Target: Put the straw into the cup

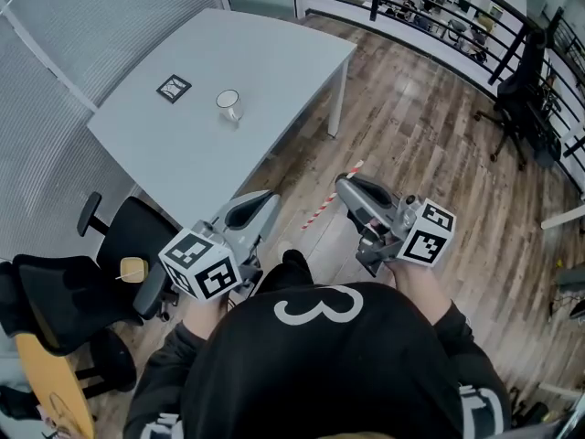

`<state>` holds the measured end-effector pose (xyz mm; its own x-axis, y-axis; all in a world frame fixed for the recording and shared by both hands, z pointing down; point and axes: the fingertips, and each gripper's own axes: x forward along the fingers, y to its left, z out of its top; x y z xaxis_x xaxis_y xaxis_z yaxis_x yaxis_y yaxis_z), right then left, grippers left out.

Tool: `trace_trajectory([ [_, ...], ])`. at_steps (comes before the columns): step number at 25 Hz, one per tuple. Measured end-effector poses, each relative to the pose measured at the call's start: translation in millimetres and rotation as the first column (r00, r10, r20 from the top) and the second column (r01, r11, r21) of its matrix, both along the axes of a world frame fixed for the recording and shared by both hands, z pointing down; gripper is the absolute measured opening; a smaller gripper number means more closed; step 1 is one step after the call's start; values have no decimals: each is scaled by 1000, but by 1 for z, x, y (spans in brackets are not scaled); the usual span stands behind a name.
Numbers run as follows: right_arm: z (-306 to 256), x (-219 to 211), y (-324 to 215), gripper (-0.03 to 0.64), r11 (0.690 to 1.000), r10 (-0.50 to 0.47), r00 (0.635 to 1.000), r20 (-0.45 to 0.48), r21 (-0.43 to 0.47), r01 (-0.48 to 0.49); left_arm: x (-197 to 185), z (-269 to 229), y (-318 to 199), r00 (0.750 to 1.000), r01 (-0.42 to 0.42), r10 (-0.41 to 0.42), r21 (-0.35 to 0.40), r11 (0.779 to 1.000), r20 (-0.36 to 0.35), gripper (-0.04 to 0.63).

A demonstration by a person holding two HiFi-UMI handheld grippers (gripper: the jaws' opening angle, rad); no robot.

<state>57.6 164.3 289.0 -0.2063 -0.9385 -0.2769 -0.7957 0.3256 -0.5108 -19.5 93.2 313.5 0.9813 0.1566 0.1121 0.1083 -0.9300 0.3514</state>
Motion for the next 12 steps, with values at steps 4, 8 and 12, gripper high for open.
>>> trace_trajectory([
  [4,4,13,-17,23,1000,-3,1000,4,-12,3,15,3,-16,1000,7,-7,-17,1000,9,20],
  [8,6,30,-40,23,1000,-2,1000,13,-24,2,32,6,-37,1000,-6,6,-27,1000,5,20],
  [12,9,54,-71,23,999,-3,1000,20,-40,4,55,9,-68,1000,-2,2,-38,999,15,20],
])
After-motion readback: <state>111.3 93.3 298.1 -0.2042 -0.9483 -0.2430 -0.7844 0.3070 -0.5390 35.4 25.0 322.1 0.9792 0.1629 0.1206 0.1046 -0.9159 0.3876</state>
